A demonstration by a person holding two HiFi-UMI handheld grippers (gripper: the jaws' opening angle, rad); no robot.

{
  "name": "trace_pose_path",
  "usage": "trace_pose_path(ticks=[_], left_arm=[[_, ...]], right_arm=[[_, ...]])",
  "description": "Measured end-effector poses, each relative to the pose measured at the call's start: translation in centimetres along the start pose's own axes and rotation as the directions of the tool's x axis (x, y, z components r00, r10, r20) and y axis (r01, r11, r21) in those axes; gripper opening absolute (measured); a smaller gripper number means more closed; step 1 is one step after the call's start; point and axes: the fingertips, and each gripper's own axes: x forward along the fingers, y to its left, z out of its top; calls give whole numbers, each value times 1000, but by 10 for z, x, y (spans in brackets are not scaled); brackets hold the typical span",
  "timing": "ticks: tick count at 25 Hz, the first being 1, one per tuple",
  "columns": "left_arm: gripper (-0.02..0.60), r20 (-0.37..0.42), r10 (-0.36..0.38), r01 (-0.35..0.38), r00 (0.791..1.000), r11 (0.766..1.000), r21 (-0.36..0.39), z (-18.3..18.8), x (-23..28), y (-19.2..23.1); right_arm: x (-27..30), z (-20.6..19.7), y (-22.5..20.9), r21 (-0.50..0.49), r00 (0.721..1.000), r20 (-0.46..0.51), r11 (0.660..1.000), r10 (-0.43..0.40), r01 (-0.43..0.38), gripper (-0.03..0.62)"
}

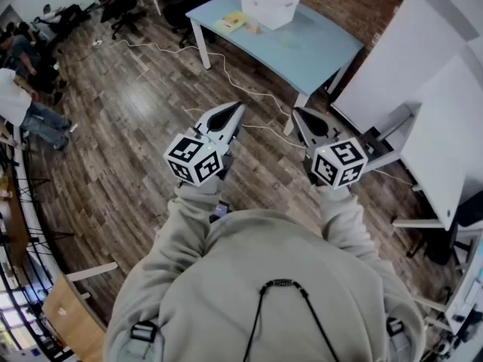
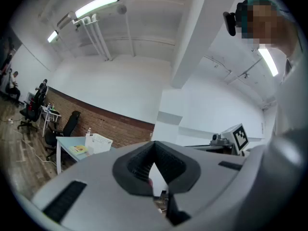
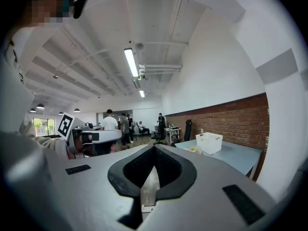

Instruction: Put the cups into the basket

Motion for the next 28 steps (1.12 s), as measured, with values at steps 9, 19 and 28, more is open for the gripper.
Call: trace_pose_path(ticks=[9,19,28], left_arm=[[-3,53,12,-16,999,997,71,8,3,-17],[-3,10,-78,77,997,994,84,-3,-5,-46],[-5,-4,-49,49,999,989,138,-6,9,-59]], right_arm=[[-6,-2,-9,21,1000,3,999,-27,27,12],[-24,-1,-11,67,1000,16,998,-18,17,12],[-40,-17,-21,104,999,20,994,28,-29,12]])
